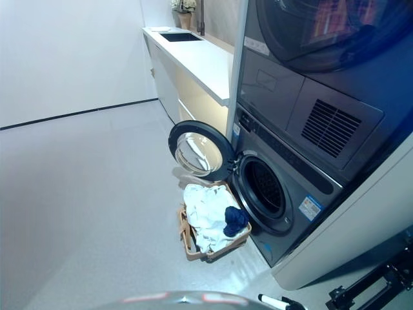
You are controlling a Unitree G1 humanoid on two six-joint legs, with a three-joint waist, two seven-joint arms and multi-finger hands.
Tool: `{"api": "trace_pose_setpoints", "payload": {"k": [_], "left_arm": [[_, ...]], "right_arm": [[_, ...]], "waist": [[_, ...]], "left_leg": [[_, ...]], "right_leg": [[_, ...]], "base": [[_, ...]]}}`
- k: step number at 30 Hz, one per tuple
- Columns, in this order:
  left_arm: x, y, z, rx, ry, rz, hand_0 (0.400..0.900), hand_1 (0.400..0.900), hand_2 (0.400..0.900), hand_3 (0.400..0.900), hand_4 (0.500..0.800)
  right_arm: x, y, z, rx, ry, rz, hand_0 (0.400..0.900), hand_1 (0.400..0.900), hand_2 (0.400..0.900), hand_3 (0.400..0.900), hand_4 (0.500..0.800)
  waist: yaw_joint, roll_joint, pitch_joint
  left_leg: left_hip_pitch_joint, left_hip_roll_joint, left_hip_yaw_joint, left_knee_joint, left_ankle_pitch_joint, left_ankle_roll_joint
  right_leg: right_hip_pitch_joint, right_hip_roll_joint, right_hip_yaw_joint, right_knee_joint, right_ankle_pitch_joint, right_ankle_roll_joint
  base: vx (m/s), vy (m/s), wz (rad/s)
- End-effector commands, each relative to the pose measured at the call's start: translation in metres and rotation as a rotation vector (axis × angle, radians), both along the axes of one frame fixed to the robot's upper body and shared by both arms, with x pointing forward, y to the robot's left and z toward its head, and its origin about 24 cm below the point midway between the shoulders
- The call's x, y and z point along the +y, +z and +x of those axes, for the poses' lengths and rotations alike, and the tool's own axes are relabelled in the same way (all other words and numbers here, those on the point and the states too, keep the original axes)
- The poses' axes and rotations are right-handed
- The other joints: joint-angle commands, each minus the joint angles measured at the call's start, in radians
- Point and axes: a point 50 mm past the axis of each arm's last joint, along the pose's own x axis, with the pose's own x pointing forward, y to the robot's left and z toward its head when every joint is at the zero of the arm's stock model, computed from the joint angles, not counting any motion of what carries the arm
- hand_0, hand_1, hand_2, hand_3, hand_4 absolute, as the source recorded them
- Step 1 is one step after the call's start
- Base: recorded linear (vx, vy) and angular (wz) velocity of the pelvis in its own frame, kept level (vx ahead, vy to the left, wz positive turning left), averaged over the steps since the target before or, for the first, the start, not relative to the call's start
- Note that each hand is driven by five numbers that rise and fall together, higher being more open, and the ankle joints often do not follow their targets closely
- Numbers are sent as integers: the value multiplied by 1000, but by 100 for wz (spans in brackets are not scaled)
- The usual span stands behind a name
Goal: Put the clothes in the basket into the washing machine.
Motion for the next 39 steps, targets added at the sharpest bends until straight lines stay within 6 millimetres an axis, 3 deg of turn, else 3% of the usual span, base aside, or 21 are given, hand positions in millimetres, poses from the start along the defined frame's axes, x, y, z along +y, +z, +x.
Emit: {"api": "trace_pose_setpoints", "payload": {"k": [1,26,32,36,38,39], "left_arm": [[-20,0,34,-85,-73,-43,900,900,900,900,800],[-17,0,35,-85,-55,-26,900,900,900,900,800],[-11,5,53,-142,-26,-10,900,900,900,900,800],[-12,6,60,-175,12,-15,900,900,900,900,800],[-12,8,66,-208,47,-19,900,900,900,900,800],[-11,8,68,-218,64,-21,900,900,900,900,800]], "right_arm": [[-21,11,44,-114,29,-74,900,900,900,900,800],[-21,12,45,-116,20,-76,900,900,900,900,800],[-24,17,65,-174,26,-85,900,900,900,900,800],[-27,20,72,-199,20,-95,900,900,900,900,800],[-32,23,76,-221,25,-108,900,900,900,900,800],[-34,24,77,-226,27,-115,900,900,900,900,800]], "waist": [[3,67,72],[1,70,83],[-6,87,121],[-1,80,129],[8,65,171],[14,62,190]], "left_leg": [[89,4,-20,6,-187,-24],[91,4,-25,6,-188,-23],[30,22,-21,12,-157,-20],[-43,19,-26,145,-184,-28],[-142,11,-29,384,-197,-52],[-190,17,-38,488,-168,-58]], "right_leg": [[55,36,-20,6,-115,36],[57,38,-22,6,-112,30],[-89,54,-4,161,-157,-1],[-108,53,4,184,-171,-14],[-89,48,-1,195,-189,-36],[-81,52,-3,198,-192,-45]], "base": [[0,0,0],[-1,-7,0],[-89,-101,-3],[-21,-175,4],[-8,-276,13],[-1,-249,11]]}}
